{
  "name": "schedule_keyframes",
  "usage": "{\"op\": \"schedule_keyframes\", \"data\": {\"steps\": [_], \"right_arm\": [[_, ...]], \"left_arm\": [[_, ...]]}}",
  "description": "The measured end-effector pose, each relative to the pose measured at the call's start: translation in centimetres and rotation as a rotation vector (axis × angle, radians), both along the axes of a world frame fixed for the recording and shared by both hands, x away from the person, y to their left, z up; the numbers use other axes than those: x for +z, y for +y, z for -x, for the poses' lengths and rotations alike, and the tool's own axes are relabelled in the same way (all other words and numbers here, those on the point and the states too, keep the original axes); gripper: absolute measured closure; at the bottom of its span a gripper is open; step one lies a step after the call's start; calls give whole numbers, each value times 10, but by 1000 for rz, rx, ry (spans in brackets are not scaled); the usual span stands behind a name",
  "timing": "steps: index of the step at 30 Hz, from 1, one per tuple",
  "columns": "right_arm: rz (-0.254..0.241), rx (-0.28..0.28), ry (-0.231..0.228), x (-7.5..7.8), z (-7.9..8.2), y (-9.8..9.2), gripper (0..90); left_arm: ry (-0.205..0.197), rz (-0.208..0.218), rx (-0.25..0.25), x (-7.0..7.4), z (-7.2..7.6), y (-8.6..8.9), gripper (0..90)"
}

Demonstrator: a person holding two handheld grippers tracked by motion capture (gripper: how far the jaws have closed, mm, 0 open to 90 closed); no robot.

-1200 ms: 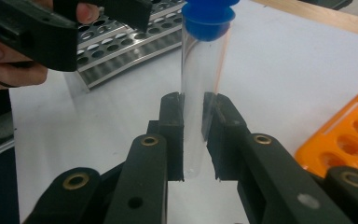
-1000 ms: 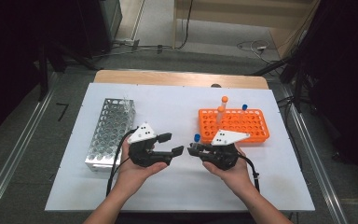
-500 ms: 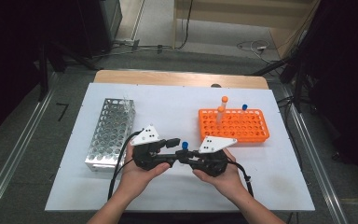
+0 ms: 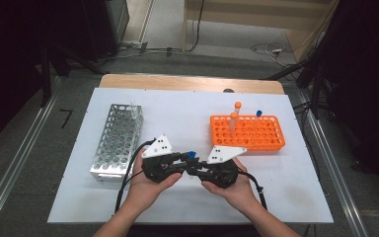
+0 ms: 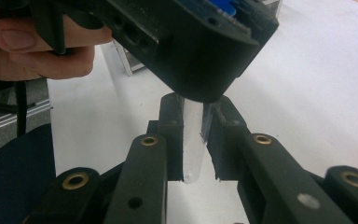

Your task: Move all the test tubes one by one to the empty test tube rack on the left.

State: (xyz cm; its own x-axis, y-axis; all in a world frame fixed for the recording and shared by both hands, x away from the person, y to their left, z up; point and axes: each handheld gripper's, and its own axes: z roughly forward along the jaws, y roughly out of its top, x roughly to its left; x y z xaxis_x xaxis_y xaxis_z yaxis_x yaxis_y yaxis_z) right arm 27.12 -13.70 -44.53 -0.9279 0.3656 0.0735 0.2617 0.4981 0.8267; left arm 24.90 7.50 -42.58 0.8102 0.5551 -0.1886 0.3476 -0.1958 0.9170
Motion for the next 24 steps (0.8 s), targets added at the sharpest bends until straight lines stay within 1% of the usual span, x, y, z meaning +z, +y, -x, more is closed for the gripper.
{"op": "schedule_keyframes", "data": {"steps": [4,6,8,11,14,18,19,21,24], "right_arm": [[-6,11,6,0,-1,0,732],[-1,12,-4,0,-1,-1,682],[-9,12,4,1,-1,-2,642],[-12,16,13,2,-2,-4,554],[-22,17,17,3,-4,-8,457],[-31,-18,13,5,-8,-16,302],[-31,-28,10,6,-9,-19,237],[-47,-50,21,7,-14,-28,166],[-60,-74,26,8,-19,-39,87]], "left_arm": [[-6,-2,-1,1,0,1,765],[-14,-2,9,1,0,1,766],[-21,1,17,3,1,3,766],[-25,1,28,4,0,6,766],[-32,6,52,5,-1,11,766],[-37,2,83,7,-3,19,767],[-37,5,93,7,-4,21,767],[-40,-1,108,7,-5,25,767],[-43,0,133,8,-8,32,766]]}}
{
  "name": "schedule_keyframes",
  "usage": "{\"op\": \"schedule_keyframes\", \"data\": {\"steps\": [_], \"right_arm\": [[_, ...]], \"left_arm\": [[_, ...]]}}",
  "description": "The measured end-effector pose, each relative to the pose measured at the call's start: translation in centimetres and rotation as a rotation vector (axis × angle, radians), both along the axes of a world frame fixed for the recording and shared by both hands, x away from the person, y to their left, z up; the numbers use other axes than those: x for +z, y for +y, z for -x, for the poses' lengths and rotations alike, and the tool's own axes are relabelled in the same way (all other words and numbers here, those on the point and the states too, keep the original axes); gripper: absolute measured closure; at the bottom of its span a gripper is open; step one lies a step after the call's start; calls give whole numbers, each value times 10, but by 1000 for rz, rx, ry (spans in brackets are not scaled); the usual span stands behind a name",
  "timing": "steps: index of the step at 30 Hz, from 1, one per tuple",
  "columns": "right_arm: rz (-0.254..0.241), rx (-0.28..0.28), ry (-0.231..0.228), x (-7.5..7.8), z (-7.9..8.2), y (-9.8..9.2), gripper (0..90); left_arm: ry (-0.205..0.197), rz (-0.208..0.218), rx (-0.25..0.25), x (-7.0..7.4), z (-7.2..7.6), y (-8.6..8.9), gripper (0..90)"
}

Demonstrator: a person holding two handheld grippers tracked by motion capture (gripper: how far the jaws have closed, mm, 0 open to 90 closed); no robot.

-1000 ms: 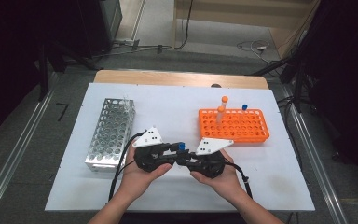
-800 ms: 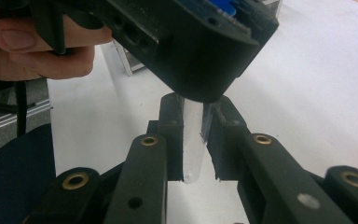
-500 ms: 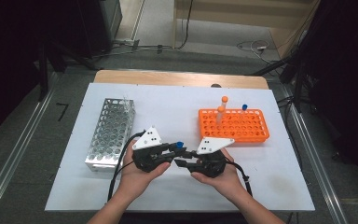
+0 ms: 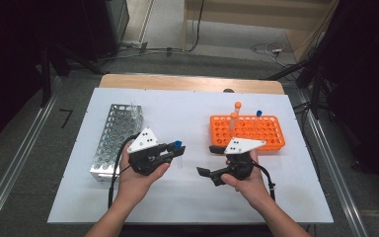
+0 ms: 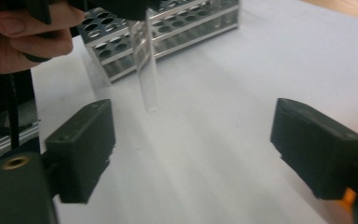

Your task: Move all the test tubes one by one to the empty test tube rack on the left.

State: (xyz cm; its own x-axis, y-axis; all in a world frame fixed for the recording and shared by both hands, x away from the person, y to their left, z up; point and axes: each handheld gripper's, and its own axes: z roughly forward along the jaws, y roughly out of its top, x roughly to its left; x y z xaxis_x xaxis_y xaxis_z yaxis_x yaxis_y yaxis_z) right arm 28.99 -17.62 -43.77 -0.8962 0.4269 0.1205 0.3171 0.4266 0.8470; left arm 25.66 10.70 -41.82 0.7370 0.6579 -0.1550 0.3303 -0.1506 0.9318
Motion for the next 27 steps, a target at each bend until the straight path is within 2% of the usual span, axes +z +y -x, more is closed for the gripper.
{"op": "schedule_keyframes", "data": {"steps": [4,7,12,21,27], "right_arm": [[3,-25,-1,-3,-5,-17,3],[-10,-54,1,-4,-8,-29,0],[-35,-70,-5,-3,-11,-47,0],[-16,-131,-12,-4,-9,-79,0],[-22,-176,-11,-4,-7,-100,0]], "left_arm": [[0,-2,35,0,-4,11,767],[-5,2,66,2,-7,21,767],[-9,2,136,6,-12,37,767],[-14,13,243,10,-24,72,767],[-17,9,312,13,-35,90,768]]}}
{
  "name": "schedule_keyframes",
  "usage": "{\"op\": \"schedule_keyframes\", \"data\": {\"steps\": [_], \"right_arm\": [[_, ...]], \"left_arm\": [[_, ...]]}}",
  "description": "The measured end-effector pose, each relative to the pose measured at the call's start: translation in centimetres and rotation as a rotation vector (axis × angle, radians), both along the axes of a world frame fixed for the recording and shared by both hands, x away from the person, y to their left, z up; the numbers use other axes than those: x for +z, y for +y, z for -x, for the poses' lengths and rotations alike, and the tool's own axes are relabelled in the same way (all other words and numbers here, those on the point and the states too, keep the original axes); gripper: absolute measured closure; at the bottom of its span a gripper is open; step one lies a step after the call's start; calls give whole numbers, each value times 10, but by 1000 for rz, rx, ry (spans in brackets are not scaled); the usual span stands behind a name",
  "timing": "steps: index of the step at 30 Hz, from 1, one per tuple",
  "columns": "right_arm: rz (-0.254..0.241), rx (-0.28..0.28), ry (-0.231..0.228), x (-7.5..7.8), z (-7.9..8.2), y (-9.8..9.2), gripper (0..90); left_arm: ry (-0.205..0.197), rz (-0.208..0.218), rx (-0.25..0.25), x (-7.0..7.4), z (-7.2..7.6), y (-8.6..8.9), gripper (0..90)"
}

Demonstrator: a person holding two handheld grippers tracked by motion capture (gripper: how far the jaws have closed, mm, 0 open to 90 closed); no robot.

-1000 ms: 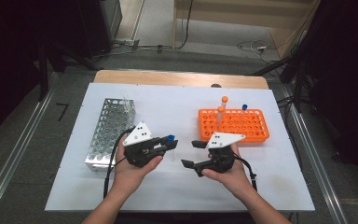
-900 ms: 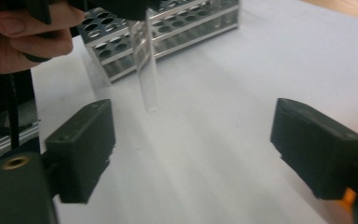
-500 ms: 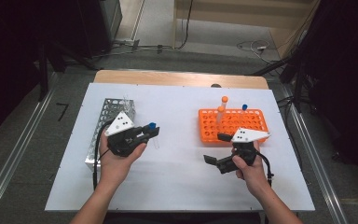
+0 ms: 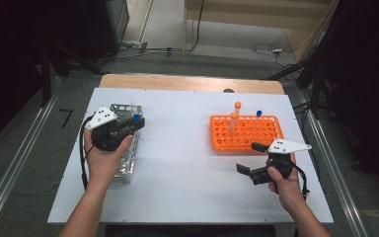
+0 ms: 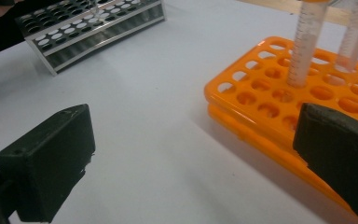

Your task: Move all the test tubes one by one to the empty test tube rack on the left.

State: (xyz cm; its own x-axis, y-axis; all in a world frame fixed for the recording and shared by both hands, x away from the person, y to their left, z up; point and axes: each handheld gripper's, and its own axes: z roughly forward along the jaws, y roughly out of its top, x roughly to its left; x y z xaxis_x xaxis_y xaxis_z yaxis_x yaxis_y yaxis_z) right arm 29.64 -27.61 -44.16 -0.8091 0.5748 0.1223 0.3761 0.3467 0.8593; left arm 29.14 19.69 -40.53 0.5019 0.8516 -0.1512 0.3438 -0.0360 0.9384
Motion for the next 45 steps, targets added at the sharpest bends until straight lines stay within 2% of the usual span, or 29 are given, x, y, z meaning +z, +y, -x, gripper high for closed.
{"op": "schedule_keyframes", "data": {"steps": [9,11,15,17,23,28,32,35,39,45], "right_arm": [[37,-41,10,-9,-1,-21,0],[29,-52,21,-11,-5,-25,0],[14,-66,39,-16,-10,-31,0],[8,-74,43,-16,-10,-32,0],[9,-72,37,-15,-8,-31,0],[3,-75,37,-14,-8,-30,0],[-2,-75,39,-15,-9,-31,0],[-2,-75,40,-14,-9,-31,0],[2,-76,39,-15,-8,-30,0],[-3,-79,40,-14,-8,-30,0]], "left_arm": [[-18,0,72,1,-18,13,767],[-25,3,83,-1,-21,14,768],[-40,-25,104,-3,-28,15,768],[-49,-34,114,-5,-32,15,768],[-80,-13,156,-6,-35,19,768],[-111,-34,188,-6,-34,23,768],[-126,-35,210,-13,-37,25,768],[-112,-26,206,-17,-39,26,768],[-91,-36,198,-20,-41,24,767],[-39,-121,190,-23,-43,16,766]]}}
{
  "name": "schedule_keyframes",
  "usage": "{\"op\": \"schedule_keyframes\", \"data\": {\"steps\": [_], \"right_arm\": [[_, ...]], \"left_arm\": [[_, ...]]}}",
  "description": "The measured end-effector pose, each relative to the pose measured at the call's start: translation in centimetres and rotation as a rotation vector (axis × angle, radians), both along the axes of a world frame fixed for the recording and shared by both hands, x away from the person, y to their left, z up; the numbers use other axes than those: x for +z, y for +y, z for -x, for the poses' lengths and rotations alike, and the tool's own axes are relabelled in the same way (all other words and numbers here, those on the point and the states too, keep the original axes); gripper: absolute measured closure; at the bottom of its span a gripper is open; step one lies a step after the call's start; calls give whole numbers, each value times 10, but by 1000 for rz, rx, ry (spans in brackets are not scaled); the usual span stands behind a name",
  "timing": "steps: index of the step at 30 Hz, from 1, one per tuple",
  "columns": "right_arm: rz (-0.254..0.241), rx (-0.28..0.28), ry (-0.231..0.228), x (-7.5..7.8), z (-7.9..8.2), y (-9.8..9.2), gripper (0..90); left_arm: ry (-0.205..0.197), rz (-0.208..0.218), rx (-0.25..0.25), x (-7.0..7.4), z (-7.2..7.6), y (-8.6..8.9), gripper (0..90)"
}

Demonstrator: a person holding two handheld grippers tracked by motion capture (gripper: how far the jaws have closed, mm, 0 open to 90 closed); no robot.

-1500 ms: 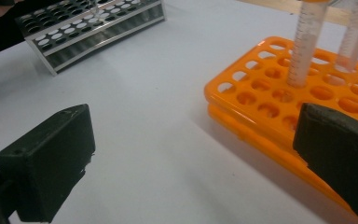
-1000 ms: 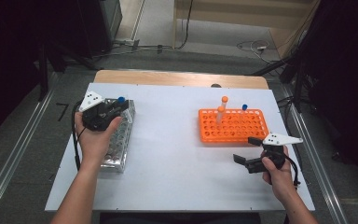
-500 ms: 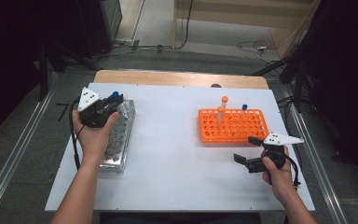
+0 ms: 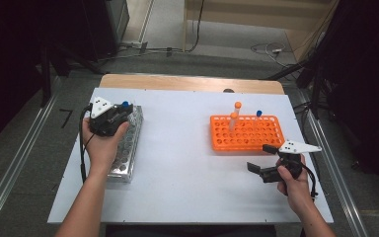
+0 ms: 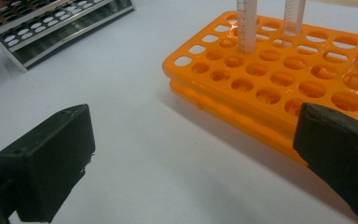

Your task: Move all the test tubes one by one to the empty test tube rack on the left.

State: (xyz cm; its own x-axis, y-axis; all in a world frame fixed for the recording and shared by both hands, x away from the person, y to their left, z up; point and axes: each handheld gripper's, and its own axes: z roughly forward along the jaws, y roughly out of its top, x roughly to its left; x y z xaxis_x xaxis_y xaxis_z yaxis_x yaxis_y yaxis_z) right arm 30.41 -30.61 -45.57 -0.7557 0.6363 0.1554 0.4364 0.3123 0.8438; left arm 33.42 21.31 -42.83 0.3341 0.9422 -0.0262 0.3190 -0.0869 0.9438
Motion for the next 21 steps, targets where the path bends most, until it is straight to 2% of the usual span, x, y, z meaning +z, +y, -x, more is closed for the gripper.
{"op": "schedule_keyframes", "data": {"steps": [3,7,10,12,16,21], "right_arm": [[7,2,-4,-1,0,1,0],[15,2,0,-2,-1,3,0],[16,3,3,-3,-1,4,0],[20,3,6,-3,-1,5,0],[20,1,8,-4,-3,4,0],[21,0,6,-4,-3,4,0]], "left_arm": [[30,-31,0,-1,0,-2,765],[75,-52,10,-3,-1,-4,759],[94,-55,2,-5,-3,-6,747],[95,-54,2,-4,-2,-7,706],[88,-4,-3,0,2,-6,596],[66,87,-24,6,8,-3,427]]}}
